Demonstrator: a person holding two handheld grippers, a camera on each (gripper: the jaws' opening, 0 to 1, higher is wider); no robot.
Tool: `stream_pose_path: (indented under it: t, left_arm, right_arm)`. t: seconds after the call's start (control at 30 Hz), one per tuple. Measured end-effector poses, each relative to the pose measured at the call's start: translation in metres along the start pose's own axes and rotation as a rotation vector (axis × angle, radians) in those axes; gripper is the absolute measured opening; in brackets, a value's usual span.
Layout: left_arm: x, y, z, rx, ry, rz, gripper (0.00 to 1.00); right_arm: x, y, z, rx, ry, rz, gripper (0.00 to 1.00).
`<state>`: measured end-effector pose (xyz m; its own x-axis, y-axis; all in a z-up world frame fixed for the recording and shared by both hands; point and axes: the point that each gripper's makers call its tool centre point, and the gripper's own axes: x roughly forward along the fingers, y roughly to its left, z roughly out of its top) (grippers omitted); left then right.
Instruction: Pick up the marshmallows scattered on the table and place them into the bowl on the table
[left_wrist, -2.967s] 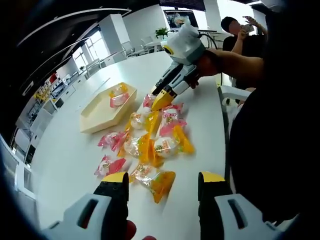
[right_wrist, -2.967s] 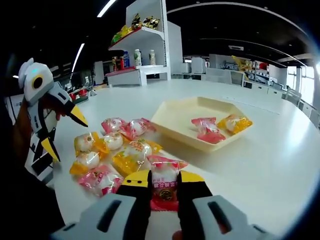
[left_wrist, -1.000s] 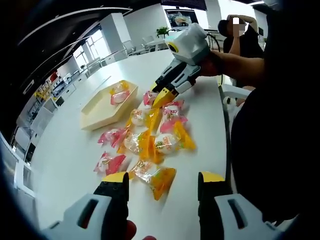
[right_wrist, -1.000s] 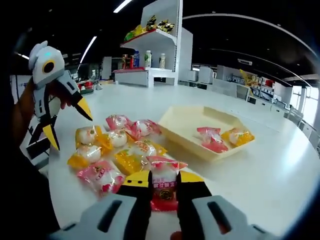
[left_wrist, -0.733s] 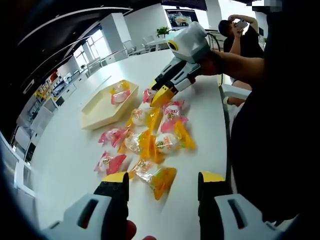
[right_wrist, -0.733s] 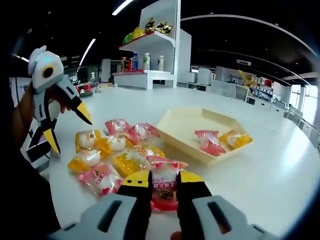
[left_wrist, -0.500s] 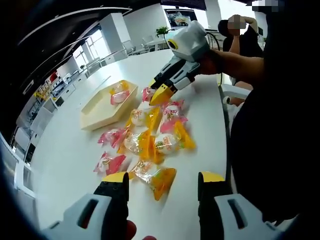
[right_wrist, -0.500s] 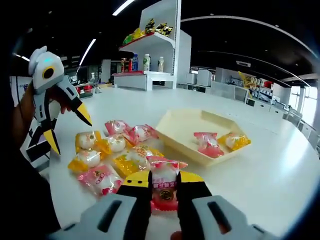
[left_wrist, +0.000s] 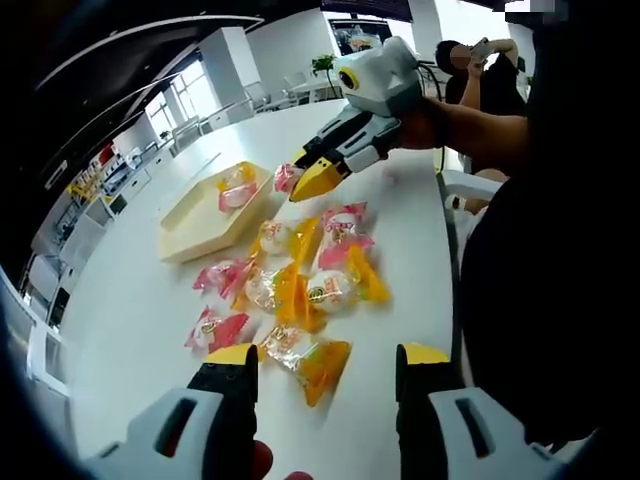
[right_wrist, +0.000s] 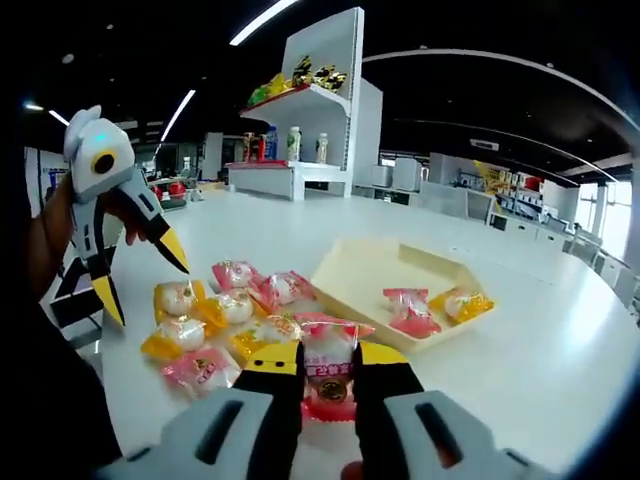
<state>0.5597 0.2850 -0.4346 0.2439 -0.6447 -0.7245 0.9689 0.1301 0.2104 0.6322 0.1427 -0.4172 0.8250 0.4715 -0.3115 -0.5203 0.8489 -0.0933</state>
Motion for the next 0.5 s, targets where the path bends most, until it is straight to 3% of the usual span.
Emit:
stream_pose_path:
  t: [0.13,0.5]
  left_arm:
    - [0.000,0.000,0.000,0.002,-0.001,0.001,0.56]
    - [0.000,0.004,-0.001,-0.007,-0.006,0.009,0.56]
  right_arm:
    - [-0.001,-0.001,0.003,0.034,-0.013,0.009,0.20]
    - [-0.002,-0.003,0.014,0.025,-0.049,-0.004,0.20]
